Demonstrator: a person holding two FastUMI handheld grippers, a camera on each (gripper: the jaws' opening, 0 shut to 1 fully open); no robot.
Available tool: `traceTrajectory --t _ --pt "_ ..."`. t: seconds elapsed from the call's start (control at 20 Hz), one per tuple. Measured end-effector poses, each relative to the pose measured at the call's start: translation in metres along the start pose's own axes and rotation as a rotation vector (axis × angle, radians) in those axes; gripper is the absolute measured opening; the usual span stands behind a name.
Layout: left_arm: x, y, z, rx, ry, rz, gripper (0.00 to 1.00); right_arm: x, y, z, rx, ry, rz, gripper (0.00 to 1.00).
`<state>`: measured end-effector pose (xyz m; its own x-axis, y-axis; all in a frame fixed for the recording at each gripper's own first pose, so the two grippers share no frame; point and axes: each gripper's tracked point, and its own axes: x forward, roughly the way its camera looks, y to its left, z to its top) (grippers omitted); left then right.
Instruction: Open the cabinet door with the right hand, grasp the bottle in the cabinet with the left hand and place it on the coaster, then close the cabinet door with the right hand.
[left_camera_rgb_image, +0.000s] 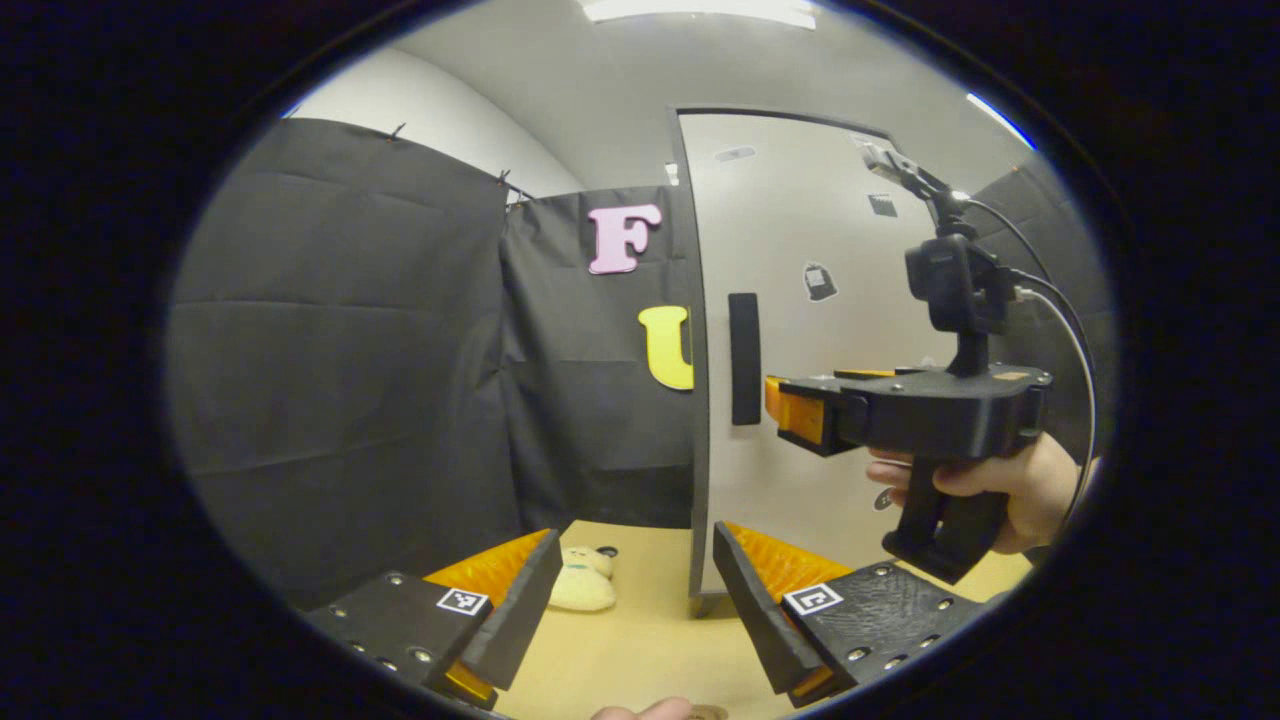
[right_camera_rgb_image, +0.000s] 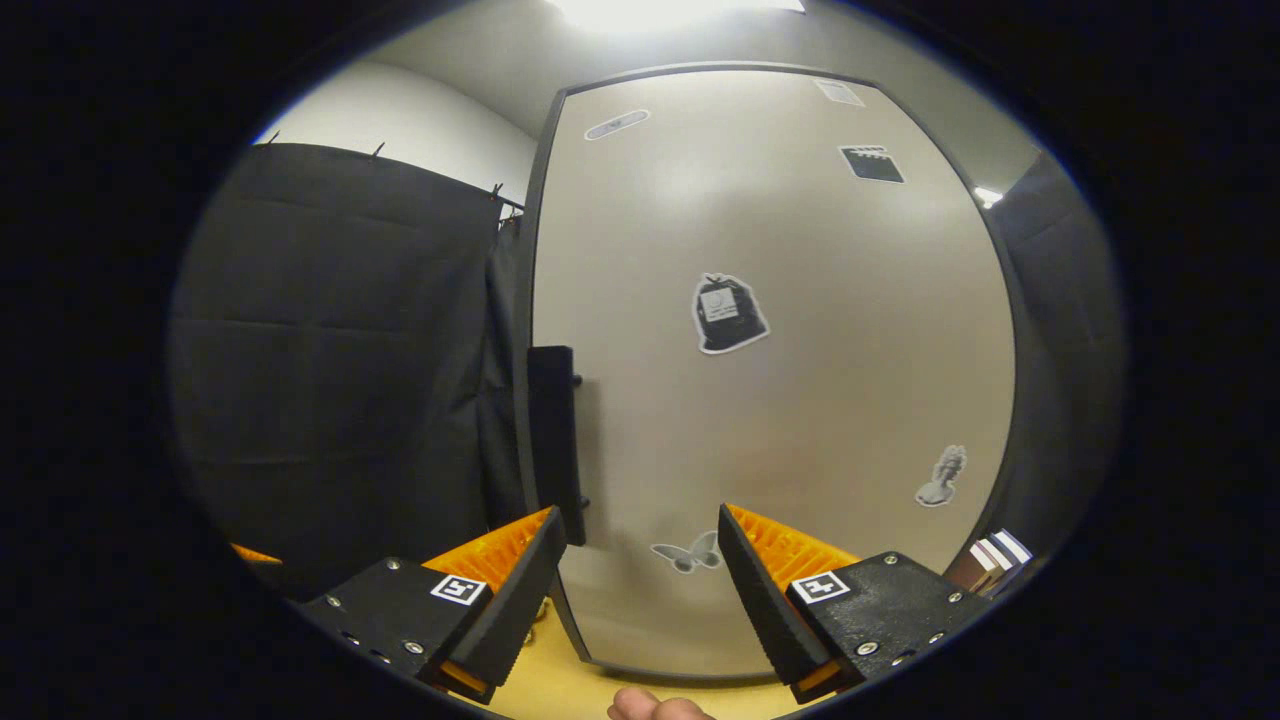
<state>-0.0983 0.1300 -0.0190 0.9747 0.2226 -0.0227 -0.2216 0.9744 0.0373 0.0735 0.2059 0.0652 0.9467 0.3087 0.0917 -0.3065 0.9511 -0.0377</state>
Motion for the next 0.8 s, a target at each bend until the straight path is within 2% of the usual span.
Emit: traceTrajectory --t 0.3,0.35,0.4,0.55,0.7,0.8 --pt "-0.015 0.047 -0.004 0.012 0.001 0.101 0.91 0.044 0.034 -0.006 0.056 0.066 0.032 0.93" --pt "-0.014 0.052 -0.005 0.015 -0.001 0.112 0.91 0.045 0.041 -0.008 0.080 0.070 0.061 0.85" --pt "-0.014 0.055 -0.007 0.013 0.006 0.118 0.89 0.046 0.042 -0.008 0.067 0.068 0.051 0.80" --pt "-0.009 0.053 -0.010 0.001 0.021 0.104 0.91 0.045 0.035 -0.006 -0.045 0.049 0.022 0.30" --pt "-0.010 0.050 -0.008 0.010 0.014 0.065 0.89 0.046 0.036 -0.009 -0.047 0.060 0.041 0.24" --pt "-0.009 0.049 -0.003 0.017 0.002 0.037 0.91 0.043 0.036 -0.008 -0.058 0.066 0.040 0.24"
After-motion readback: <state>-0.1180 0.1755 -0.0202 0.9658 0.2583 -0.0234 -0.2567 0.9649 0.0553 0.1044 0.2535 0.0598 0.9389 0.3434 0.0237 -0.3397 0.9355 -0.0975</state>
